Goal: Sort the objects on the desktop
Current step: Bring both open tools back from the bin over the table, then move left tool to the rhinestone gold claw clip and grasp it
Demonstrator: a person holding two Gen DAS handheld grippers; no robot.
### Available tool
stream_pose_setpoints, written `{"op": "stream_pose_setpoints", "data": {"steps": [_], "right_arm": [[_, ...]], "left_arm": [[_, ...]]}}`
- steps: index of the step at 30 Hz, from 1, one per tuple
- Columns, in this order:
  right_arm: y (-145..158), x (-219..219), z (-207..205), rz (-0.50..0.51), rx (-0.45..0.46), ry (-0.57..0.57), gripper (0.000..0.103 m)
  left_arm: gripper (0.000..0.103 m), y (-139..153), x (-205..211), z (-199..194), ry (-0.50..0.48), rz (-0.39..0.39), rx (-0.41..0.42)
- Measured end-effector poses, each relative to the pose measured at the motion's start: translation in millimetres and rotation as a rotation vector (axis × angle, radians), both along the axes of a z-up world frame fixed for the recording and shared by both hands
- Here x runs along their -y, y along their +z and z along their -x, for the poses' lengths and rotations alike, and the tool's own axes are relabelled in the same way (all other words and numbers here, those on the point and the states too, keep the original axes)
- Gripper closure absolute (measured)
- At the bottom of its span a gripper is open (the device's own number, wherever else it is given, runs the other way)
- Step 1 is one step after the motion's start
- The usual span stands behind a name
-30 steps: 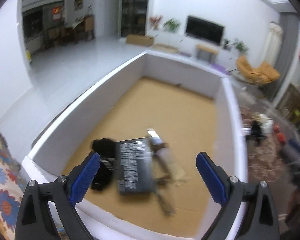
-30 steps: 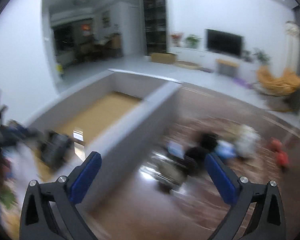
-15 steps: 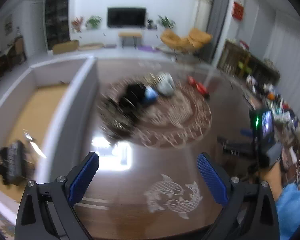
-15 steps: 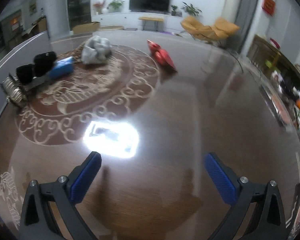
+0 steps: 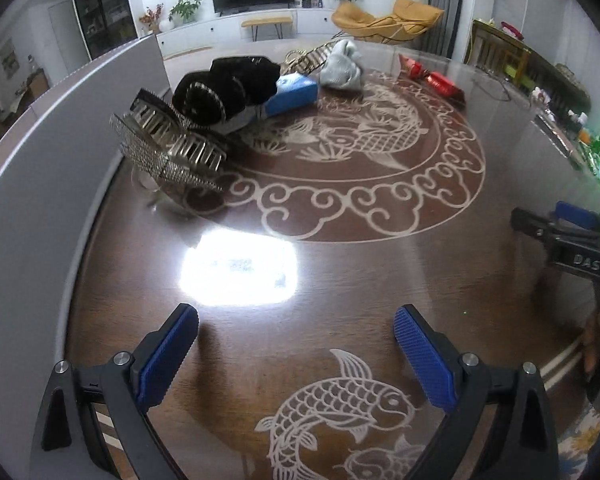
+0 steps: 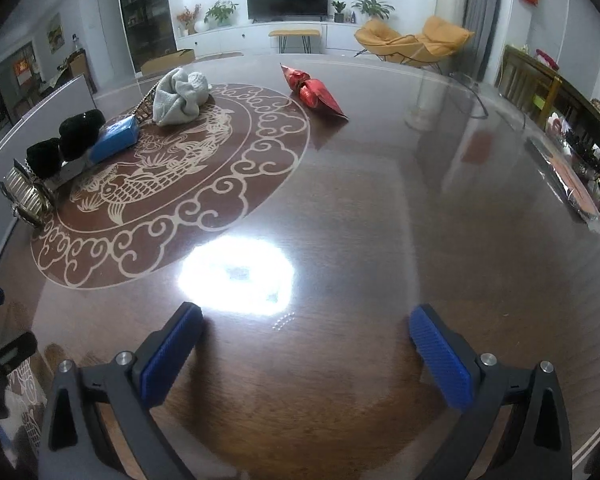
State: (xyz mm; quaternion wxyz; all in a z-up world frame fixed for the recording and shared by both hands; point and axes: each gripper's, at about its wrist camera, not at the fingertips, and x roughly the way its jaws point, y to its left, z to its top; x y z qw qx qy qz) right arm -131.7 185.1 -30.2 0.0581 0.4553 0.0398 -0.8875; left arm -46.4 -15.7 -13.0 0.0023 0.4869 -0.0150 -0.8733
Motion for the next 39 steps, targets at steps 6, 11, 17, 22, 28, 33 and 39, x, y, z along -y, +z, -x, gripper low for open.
{"op": "stream_pose_setpoints", "data": {"steps": [6,11,17,22,28,33,39], "right_arm": [[0,0,0,0.0,0.0,0.0,0.0],[0,0,0,0.001,0.0,0.0,0.0],[0,1,-1,0.001,0.0,0.0,0.0],[0,1,0,0.001,0.0,0.0,0.0],[0,0,0,0.001,0.0,0.0,0.0],[0,1,0,0.001,0.0,0.0,0.0],[0,-1,0,0.001,0.0,0.0,0.0]], "left_arm": [[0.003,1,6,-2,0.03,-0.022,-0.012],[0.002,0,12,3,0.05,-0.02,-0.005],[0.002,28,31,24,0.104,0.044,-0.09],[0.002,25,52,57,0.17,-0.004,-0.055],[0.002,14,69,85,0.311,-0.036,-0.101],[0.002,1,71,121,0.405,0.024,-0.078],[0.028,-2,76,112,0.363,-0.009,-0.105]]}}
